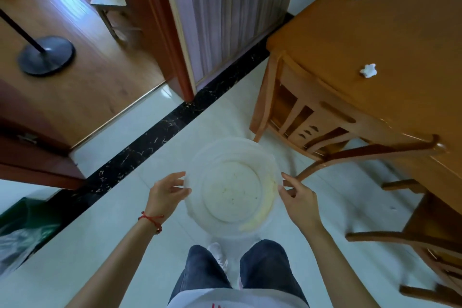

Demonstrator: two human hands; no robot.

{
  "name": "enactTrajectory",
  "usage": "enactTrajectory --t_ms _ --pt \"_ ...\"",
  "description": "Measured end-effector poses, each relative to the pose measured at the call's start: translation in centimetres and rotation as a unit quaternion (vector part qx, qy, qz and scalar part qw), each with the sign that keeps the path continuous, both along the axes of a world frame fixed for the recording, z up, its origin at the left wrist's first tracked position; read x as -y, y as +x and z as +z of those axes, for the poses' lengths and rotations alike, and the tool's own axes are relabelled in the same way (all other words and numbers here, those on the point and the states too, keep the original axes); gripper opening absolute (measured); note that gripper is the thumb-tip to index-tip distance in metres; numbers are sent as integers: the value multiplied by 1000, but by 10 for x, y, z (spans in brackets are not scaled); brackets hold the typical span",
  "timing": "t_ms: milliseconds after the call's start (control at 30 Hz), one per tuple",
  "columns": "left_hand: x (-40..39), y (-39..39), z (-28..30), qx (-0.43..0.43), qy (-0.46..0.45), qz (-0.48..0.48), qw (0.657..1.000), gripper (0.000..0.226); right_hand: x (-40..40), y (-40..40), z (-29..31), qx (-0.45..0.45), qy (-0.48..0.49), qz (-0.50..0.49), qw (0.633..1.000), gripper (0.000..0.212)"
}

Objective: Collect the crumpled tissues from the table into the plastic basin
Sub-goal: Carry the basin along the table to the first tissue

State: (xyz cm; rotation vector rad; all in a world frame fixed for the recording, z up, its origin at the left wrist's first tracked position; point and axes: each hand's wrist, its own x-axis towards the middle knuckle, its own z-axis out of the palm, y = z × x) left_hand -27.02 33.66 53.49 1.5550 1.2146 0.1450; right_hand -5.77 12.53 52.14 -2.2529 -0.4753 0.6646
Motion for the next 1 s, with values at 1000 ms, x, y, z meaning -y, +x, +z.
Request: enactTrajectory --t_ms 1000 --pt "-347 184 -20 1 47 -132 990 47 -301 119 -11 47 7 -99 994 21"
